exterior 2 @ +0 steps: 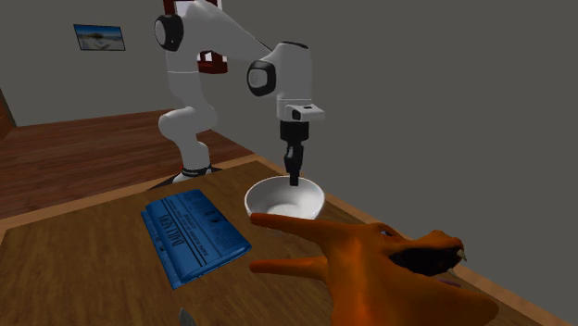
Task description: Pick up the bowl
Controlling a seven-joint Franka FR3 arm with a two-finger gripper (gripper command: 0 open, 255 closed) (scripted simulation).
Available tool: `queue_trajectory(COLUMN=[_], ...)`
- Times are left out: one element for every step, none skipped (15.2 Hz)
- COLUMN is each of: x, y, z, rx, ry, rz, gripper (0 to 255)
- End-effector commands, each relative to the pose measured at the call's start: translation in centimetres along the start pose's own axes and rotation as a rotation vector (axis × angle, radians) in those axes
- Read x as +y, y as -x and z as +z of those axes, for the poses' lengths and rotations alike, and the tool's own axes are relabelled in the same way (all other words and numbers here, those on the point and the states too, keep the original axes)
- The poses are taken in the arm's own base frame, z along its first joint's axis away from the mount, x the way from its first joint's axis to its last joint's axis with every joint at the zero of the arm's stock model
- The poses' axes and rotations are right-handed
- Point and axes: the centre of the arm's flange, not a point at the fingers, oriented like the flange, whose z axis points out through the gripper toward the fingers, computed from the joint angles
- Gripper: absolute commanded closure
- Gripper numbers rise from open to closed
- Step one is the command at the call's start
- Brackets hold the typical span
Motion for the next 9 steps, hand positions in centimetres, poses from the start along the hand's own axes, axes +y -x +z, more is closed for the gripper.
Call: queue_trajectory(x=[0.2,0.3,0.4,0.4,0.5,0.5,0.6,0.6,0.6], y=[0.0,0.0,0.0,-0.1,-0.1,-0.1,-0.1,-0.1,-0.1], z=[-1.1,-1.7,-2.2,-2.7,-3.2,-3.8,-4.3,-4.4,-4.4], rx=[0.0,0.0,0.0,0.0,0.0,0.0,0.0,0.0,0.0], ry=[0.0,0.0,0.0,0.0,0.0,0.0,0.0,0.0,0.0], rz=[0.0,0.0,0.0,0.0,0.0,0.0,0.0,0.0,0.0], gripper=[255,255,255,255,255,255,255,255,255])
